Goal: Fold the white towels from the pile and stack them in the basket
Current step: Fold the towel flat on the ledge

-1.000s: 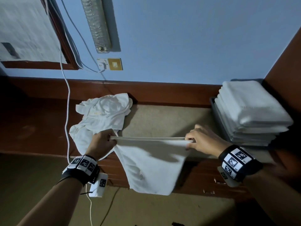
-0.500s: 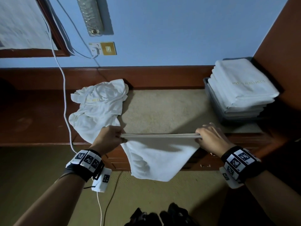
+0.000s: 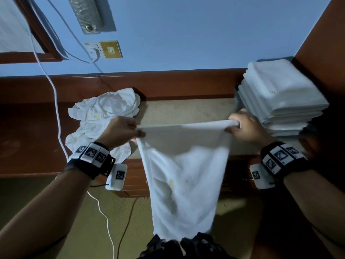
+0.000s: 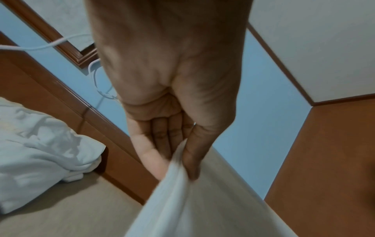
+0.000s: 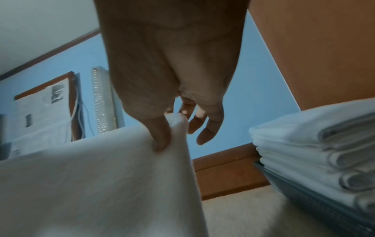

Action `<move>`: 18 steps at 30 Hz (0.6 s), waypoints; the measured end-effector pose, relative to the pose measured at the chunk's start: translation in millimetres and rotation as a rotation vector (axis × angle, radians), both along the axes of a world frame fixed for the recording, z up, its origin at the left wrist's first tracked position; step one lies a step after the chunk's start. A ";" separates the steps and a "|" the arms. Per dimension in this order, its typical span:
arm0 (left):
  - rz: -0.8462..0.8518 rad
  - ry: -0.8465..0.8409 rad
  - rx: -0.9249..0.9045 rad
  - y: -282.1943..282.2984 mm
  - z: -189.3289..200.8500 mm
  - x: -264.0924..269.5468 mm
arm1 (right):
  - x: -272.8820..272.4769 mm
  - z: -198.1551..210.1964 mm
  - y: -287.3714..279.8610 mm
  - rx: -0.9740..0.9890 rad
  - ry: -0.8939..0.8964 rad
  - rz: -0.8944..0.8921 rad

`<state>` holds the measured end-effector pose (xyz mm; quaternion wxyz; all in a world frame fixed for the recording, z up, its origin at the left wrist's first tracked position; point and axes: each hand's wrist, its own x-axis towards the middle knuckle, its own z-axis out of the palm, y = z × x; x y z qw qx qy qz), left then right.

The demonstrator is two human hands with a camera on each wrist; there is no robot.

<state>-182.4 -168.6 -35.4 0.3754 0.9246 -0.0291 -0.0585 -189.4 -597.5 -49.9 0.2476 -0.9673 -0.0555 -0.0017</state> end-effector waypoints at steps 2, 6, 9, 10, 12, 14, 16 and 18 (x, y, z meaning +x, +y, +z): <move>0.023 0.025 0.042 -5.4 -6.7 39.7 | 44.1 -6.4 -6.7 0.024 0.032 -0.040; 0.086 0.124 0.019 -21.2 -36.0 119.2 | 135.3 -27.6 -15.9 -0.029 0.136 -0.004; 0.150 0.137 0.105 -40.8 -60.9 176.3 | 193.7 -55.8 -19.6 0.014 0.262 -0.097; 0.178 0.148 0.110 -45.9 -70.6 192.8 | 211.7 -67.0 -20.6 0.043 0.276 -0.117; 0.235 0.162 0.098 -52.2 -91.2 221.3 | 244.6 -86.8 -21.2 0.075 0.282 -0.139; 0.290 0.152 0.083 -54.5 -109.8 247.7 | 273.2 -100.1 -16.9 0.074 0.279 -0.163; 0.325 0.160 0.099 -52.9 -125.7 274.9 | 299.2 -109.5 -11.7 0.092 0.265 -0.207; 0.374 0.205 0.065 -49.9 -140.9 302.1 | 324.0 -123.1 -8.8 0.114 0.269 -0.248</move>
